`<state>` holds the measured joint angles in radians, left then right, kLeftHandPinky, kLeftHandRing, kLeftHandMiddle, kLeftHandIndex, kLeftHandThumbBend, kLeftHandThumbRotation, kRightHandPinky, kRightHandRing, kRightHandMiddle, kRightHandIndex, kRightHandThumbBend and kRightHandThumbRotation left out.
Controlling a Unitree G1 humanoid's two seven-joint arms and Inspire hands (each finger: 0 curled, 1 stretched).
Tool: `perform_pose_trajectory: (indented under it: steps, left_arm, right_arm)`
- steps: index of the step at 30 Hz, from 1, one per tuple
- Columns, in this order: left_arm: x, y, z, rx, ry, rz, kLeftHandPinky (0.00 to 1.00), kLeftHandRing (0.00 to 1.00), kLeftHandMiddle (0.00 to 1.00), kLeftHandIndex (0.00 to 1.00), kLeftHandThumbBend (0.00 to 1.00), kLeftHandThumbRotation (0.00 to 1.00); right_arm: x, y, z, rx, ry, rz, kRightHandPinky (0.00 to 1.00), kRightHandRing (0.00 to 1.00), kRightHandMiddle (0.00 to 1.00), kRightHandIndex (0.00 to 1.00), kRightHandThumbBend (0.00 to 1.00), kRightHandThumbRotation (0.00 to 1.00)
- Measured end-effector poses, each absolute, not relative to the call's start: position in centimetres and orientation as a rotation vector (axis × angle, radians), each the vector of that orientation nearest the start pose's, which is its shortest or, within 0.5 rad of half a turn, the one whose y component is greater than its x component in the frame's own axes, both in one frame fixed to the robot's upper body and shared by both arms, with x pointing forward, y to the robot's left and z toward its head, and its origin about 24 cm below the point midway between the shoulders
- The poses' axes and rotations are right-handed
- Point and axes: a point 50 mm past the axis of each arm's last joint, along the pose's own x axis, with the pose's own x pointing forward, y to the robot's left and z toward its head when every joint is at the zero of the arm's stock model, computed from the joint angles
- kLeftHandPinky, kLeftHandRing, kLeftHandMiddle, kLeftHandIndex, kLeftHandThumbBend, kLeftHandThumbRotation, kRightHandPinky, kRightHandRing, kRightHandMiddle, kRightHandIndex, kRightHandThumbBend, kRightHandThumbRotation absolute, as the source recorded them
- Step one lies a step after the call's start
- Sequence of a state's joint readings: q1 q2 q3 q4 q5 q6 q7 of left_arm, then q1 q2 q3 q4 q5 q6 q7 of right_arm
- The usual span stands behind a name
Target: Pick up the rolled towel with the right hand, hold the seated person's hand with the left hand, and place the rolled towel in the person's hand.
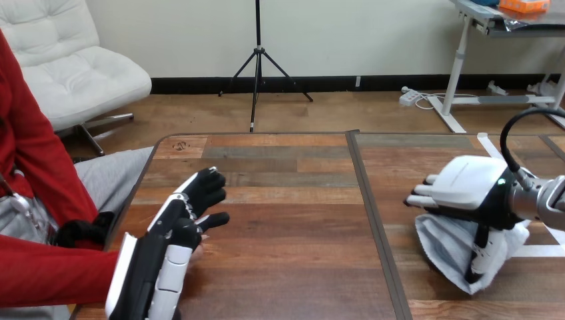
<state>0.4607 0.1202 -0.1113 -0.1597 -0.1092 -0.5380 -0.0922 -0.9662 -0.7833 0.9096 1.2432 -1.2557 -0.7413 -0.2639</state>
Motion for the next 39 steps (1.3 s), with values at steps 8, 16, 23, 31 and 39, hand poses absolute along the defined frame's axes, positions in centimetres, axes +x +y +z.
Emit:
perform_pose_trajectory:
  steps: [8,16,23,31,39]
  left_arm:
    - [15.21,16.47,3.97,-0.001,-0.247,-0.076,0.75,0.85,0.85,0.83,0.77,0.96]
    - [15.18,16.51,4.0,-0.003,-0.25,-0.078,0.75,0.85,0.85,0.84,0.77,0.96]
    - [15.15,16.51,4.0,-0.009,-0.25,-0.084,0.76,0.86,0.86,0.84,0.77,0.96]
    - [15.12,16.54,3.99,-0.013,-0.25,-0.085,0.78,0.87,0.86,0.85,0.75,0.97]
    - [15.1,16.56,4.03,-0.011,-0.254,-0.083,0.77,0.86,0.85,0.84,0.76,0.98]
  right_arm:
    - [33.81,-27.91,7.05,-2.171,-0.02,0.983,0.94,0.98,1.0,1.0,1.0,0.58]
    - [33.7,-28.09,6.88,-2.193,-0.025,0.992,0.93,0.98,1.0,1.0,1.0,0.58]
    - [33.68,-28.23,6.78,-2.214,-0.016,0.997,0.94,0.99,1.0,1.0,1.0,0.58]
    - [33.61,-28.33,6.7,-2.221,-0.01,1.005,0.92,0.97,0.98,1.0,1.0,0.57]
    - [33.58,-28.44,6.6,-2.252,-0.024,1.014,0.8,0.87,0.9,0.94,1.0,0.46]
